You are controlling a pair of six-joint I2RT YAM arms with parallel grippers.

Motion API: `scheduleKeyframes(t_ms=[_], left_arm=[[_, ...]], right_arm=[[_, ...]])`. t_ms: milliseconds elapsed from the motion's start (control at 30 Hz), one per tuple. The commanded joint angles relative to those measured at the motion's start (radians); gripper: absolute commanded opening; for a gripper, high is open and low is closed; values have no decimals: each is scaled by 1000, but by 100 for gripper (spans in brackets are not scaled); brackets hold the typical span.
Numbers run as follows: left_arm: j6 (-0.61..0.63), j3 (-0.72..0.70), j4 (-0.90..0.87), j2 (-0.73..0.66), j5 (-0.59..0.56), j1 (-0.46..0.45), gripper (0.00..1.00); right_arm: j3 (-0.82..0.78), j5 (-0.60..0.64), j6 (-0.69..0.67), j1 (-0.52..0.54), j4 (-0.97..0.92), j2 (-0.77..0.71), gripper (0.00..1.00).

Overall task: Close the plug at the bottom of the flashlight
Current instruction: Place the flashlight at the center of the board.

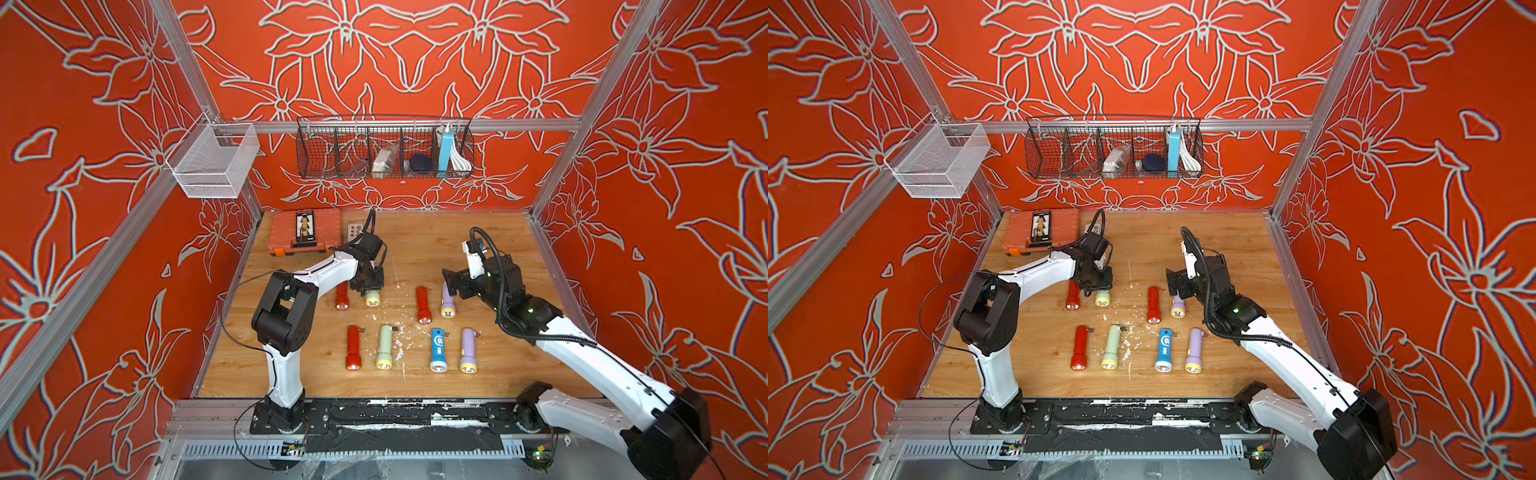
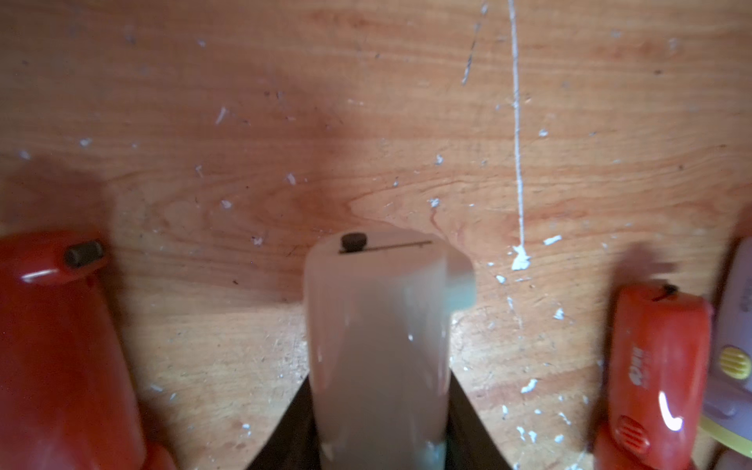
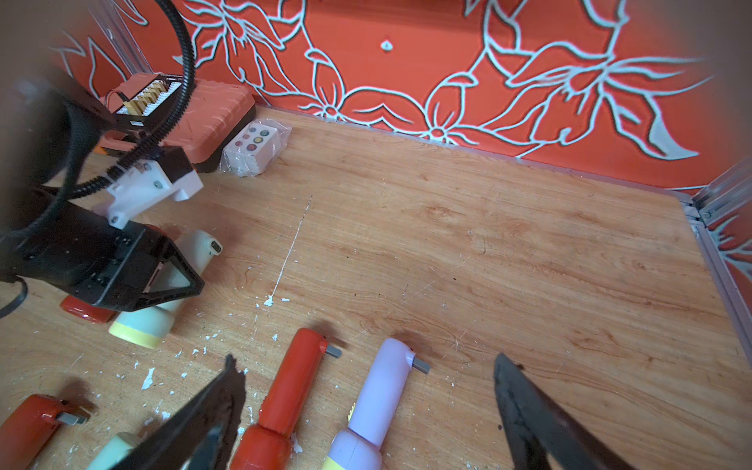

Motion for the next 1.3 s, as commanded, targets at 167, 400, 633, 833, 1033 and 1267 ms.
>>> scheduleKeyframes(t_ms=[167, 400, 633, 833, 1033, 1267], left_arm=[[15, 69, -65, 65, -2, 6, 14], [-11, 68, -73, 101, 32, 20, 20], [-12, 72, -76, 109, 44, 25, 46], [-13, 71, -86, 67, 36, 26, 84], [-20, 85, -112, -6, 39, 19, 83], [-41, 97, -122, -56, 28, -57, 81]], right_arm=[[-17, -1, -2, -5, 11, -3, 98], [-15, -4, -2, -5, 9, 0, 98], [-8, -8, -5, -4, -3, -1, 98], [-9, -30, -10, -5, -5, -9, 98], [8, 25, 20, -6, -10, 10, 98], [-22, 74, 119, -8, 1, -26, 98]])
